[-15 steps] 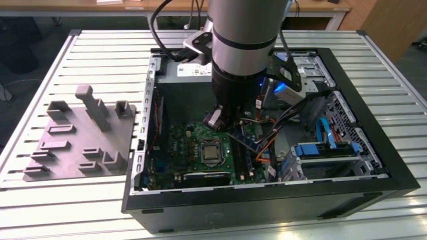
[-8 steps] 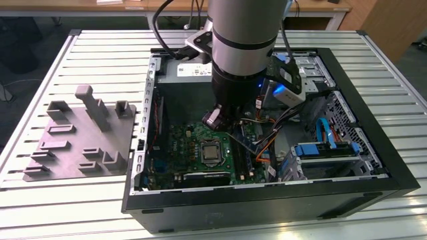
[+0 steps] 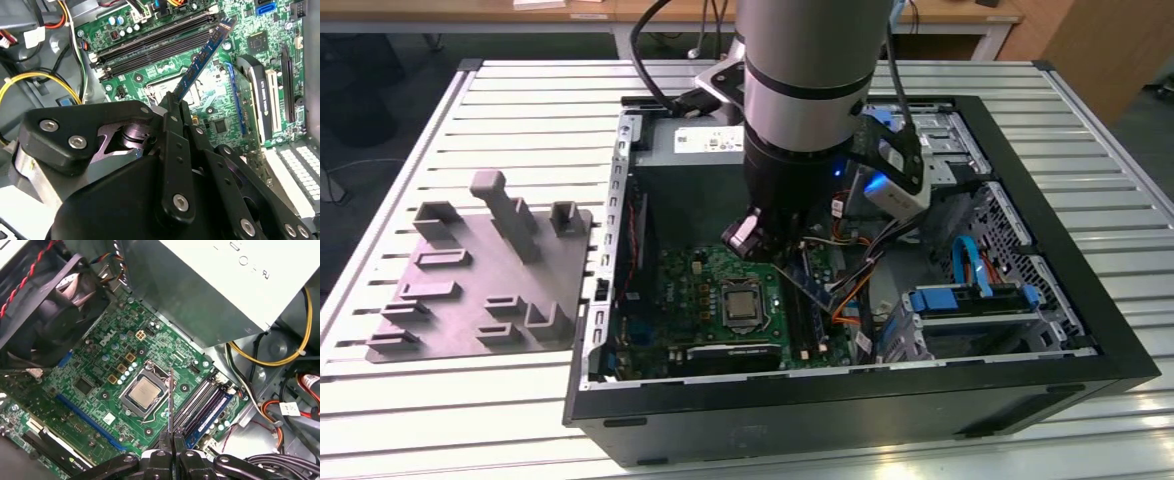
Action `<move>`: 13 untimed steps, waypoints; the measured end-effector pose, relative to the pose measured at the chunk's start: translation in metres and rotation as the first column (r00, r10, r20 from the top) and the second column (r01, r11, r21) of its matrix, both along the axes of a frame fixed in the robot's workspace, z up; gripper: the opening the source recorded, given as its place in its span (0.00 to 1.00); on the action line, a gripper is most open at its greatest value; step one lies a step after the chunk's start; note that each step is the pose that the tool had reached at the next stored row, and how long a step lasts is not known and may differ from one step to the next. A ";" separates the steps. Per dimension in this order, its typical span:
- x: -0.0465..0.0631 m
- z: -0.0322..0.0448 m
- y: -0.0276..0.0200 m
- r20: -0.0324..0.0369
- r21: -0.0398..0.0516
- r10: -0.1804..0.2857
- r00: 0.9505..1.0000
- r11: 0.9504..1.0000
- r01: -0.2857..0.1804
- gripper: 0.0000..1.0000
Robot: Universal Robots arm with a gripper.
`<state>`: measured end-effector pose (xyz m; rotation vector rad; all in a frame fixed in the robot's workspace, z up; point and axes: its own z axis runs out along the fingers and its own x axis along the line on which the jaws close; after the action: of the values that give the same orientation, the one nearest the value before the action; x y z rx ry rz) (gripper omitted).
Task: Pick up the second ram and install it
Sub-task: 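Insert the second ram into the second slot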
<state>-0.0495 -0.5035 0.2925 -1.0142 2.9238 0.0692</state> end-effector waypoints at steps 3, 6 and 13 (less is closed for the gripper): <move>0.000 -0.0001 0.0000 0.000 0.000 -0.026 1.000 1.000 0.026 0.14; 0.000 -0.0002 0.0000 0.000 0.000 -0.051 0.999 0.999 0.051 0.14; 0.000 -0.0005 0.0000 0.000 0.000 -0.110 0.994 0.994 0.110 0.14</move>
<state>-0.0495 -0.5035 0.2920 -0.8516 2.9730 0.0650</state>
